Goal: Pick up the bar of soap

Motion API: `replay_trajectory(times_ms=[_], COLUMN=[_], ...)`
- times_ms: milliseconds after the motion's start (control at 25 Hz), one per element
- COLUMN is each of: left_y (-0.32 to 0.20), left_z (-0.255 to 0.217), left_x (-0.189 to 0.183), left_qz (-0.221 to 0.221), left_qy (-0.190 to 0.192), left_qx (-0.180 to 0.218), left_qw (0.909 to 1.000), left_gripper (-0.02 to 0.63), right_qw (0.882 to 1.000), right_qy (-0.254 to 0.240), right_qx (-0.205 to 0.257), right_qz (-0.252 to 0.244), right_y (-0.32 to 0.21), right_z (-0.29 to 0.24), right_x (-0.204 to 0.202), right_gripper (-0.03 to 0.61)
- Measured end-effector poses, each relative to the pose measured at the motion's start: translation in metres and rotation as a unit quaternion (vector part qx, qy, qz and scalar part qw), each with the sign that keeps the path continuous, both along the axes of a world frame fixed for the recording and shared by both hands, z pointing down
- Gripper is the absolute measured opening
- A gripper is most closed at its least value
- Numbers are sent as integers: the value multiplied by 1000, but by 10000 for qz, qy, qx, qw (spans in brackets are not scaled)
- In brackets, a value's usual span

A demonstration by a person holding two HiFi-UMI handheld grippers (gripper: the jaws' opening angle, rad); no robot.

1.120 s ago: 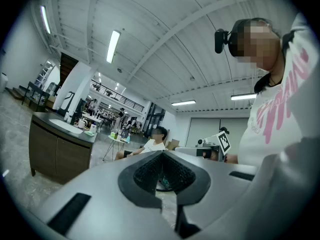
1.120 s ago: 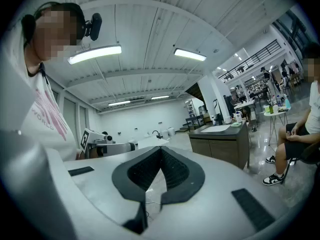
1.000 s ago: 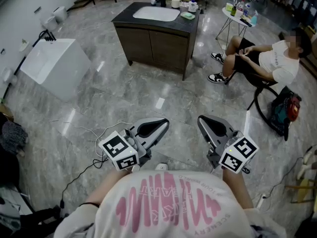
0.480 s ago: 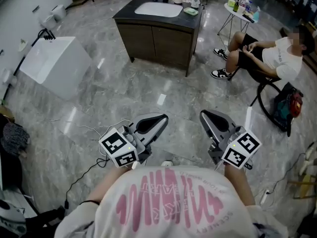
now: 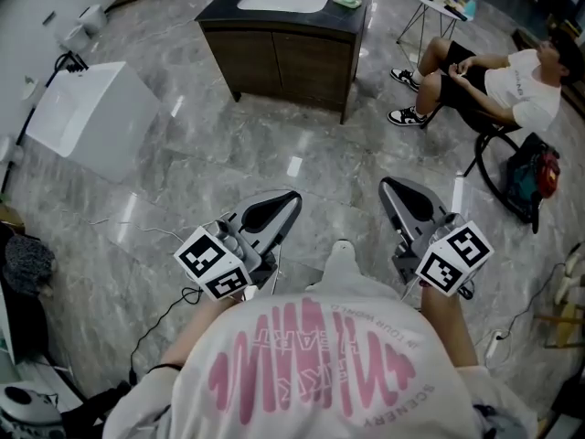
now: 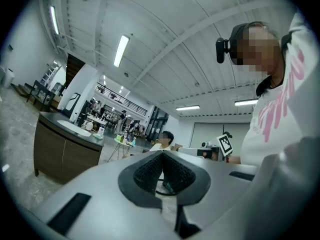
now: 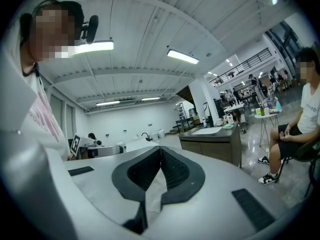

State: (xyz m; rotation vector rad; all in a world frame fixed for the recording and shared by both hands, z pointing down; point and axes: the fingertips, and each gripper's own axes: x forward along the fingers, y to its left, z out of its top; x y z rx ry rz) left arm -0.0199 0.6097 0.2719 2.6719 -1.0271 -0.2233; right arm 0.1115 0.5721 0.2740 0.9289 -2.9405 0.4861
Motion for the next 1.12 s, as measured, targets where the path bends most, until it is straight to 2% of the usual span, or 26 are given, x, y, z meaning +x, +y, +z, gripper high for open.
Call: replay_trajectory(times_ms=[160,440,720,1000,1120], left_y=[-26,-86,-189,-203,-234], left_z=[1,3,-1,7,12], left_x=[2,6,19,15,22], left_qz=[-47,-186,-378,-537,-562], left_qy=[-151,0,-33,-39,-50], left_qx=[193,48,-108,-113,-152], left_qw=[9997,9998,9992,9985,9983], left_gripper=[9,9,9,9,9], right_qw=[9985,9987,9985,9987,9985], right_qy=[-481,-425,-340,-281,-263], right_qx=[-186,-203,-418,-344,-384], right_qz=[189,186,-77,-256,-293], right_y=[-34,-96,-206,-225,-258], right_z=[1,8,9,12,18], right_x=[8,20,26,26,33], right_gripper=[12,12,12,12,12])
